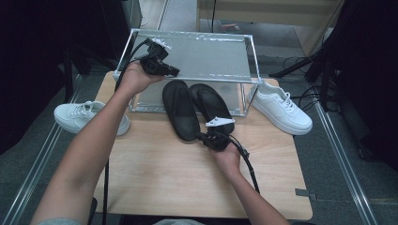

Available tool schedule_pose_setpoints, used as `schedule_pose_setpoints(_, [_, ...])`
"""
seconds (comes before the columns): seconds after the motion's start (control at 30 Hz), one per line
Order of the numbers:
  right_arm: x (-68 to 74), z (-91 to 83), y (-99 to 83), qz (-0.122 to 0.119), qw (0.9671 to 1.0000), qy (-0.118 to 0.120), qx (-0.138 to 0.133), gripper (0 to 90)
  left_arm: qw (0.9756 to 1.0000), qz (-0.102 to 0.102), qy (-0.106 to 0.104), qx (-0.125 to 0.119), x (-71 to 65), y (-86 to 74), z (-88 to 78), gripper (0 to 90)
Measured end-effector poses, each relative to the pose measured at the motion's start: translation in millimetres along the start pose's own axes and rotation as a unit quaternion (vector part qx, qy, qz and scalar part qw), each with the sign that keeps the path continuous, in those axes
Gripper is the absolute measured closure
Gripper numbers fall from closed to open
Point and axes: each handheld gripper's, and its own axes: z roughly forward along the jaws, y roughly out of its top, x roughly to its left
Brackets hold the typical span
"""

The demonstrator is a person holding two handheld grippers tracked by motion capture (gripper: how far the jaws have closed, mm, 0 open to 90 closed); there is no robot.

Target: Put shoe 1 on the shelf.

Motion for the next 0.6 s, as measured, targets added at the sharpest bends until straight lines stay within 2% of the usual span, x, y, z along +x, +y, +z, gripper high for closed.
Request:
schedule_pose_setpoints(0.2, [8.6,10.0,5.4,-0.014,0.9999,0.000,0.000,90.0,1.0000,0.005,0.003,0.001,-0.9,0.6,0.5,90.0])
schedule_pose_setpoints(0.33, [10.1,14.2,7.9,-0.009,1.0000,-0.001,-0.002,90.0,1.0000,0.002,0.003,0.001,-0.4,0.4,0.8,90.0])
schedule_pose_setpoints(0.6, [12.4,28.1,21.9,-0.022,0.9997,-0.008,-0.008,90.0,1.0000,0.002,0.003,0.000,-1.3,0.2,0.7,90.0])
